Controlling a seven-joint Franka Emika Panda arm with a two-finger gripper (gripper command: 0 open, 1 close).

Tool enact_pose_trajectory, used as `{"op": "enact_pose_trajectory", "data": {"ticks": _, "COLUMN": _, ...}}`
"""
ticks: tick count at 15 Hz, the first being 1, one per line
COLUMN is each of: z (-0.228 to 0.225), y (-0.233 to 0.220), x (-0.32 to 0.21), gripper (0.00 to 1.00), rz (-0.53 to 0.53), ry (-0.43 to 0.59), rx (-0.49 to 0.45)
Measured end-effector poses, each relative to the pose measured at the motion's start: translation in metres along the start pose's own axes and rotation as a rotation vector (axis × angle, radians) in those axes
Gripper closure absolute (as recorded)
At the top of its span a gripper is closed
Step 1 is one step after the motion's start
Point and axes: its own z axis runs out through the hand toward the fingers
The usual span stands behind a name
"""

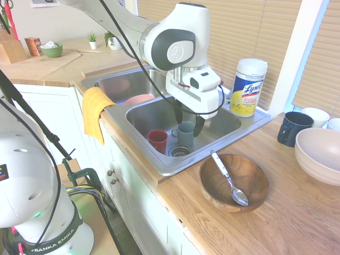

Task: Put the spoon into the sink

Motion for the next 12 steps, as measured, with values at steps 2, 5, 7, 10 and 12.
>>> {"op": "enact_pose_trajectory", "data": {"ticks": 2, "z": 0.001, "y": 0.001, "x": 0.001, "gripper": 0.0, "rz": 0.002, "ry": -0.001, "rx": -0.002}}
{"op": "enact_pose_trajectory", "data": {"ticks": 5, "z": -0.004, "y": 0.012, "x": 0.017, "gripper": 0.0, "rz": 0.015, "ry": 0.033, "rx": 0.008}}
{"op": "enact_pose_trajectory", "data": {"ticks": 7, "z": -0.018, "y": 0.025, "x": 0.031, "gripper": 0.0, "rz": -0.01, "ry": 0.069, "rx": 0.031}}
{"op": "enact_pose_trajectory", "data": {"ticks": 10, "z": -0.047, "y": 0.054, "x": 0.052, "gripper": 0.0, "rz": -0.036, "ry": 0.116, "rx": 0.075}}
{"op": "enact_pose_trajectory", "data": {"ticks": 12, "z": -0.061, "y": 0.085, "x": 0.069, "gripper": 0.0, "rz": -0.041, "ry": 0.126, "rx": 0.086}}
